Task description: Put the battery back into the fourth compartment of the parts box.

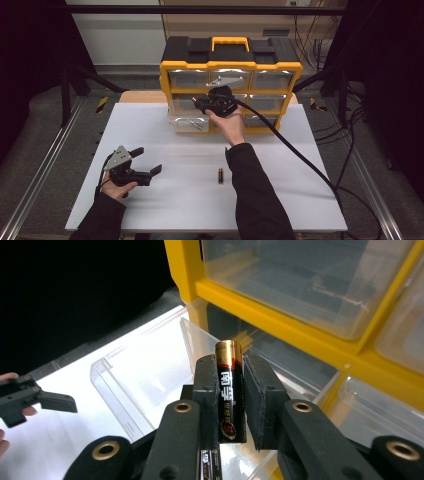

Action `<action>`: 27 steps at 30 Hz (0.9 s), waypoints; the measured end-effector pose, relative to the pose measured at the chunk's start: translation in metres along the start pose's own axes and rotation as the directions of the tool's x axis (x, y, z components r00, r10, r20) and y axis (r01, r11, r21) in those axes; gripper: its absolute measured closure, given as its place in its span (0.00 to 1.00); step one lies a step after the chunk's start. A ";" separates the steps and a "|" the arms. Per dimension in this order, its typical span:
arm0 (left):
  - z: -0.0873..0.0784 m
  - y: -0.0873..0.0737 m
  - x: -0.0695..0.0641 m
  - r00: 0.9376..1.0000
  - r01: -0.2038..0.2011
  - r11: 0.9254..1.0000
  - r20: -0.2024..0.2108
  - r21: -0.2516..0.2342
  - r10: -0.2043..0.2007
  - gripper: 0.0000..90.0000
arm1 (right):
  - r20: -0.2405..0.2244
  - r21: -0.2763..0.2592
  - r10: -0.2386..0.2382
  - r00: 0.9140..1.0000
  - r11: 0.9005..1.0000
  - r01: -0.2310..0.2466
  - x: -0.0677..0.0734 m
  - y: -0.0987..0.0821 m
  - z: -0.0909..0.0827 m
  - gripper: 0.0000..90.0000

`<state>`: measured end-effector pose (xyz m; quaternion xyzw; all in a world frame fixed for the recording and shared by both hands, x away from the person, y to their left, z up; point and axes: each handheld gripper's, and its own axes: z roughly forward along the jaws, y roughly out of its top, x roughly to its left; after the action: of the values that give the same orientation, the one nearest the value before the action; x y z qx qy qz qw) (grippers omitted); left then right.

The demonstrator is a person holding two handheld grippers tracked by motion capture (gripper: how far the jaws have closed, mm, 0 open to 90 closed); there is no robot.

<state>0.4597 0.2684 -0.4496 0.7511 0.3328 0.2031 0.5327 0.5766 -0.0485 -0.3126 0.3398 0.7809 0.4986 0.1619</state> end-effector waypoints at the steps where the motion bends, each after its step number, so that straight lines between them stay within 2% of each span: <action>1: 0.000 0.000 0.000 1.000 0.000 1.000 0.000 0.000 0.000 0.01 | 0.001 0.006 -0.004 1.000 1.000 0.004 0.000 -0.001 0.001 0.85; 8: 0.000 0.000 0.000 1.000 -0.001 1.000 0.000 0.001 0.001 0.01 | 0.020 0.045 -0.030 0.999 0.999 0.029 0.001 -0.006 0.008 0.85; 10: 0.000 0.000 0.000 1.000 -0.001 1.000 0.000 0.001 0.001 0.01 | 0.033 0.057 -0.051 0.998 0.997 0.049 0.002 -0.007 0.010 0.85; 16: 0.000 0.000 0.000 1.000 -0.002 1.000 0.001 0.002 0.002 0.01 | 0.038 0.056 -0.059 0.998 0.997 0.057 0.003 -0.008 0.011 0.84; 21: 0.000 0.000 0.000 1.000 -0.002 1.000 0.001 0.003 0.002 0.01 | 0.051 0.018 -0.066 0.997 0.998 0.066 0.003 -0.006 0.005 0.72; 24: 0.000 0.000 0.000 1.000 -0.001 1.000 0.000 0.003 0.001 0.01 | 0.049 -0.042 -0.055 0.997 0.998 0.057 0.005 -0.003 -0.004 0.60; 27: 0.000 0.000 0.000 1.000 -0.002 1.000 0.000 0.002 0.002 0.01 | 0.061 -0.082 -0.059 0.996 0.995 0.064 0.006 -0.001 -0.015 0.43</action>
<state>0.4596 0.2681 -0.4498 0.7521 0.3320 0.2033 0.5318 0.5625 -0.0545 -0.3061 0.3228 0.7644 0.5154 0.2141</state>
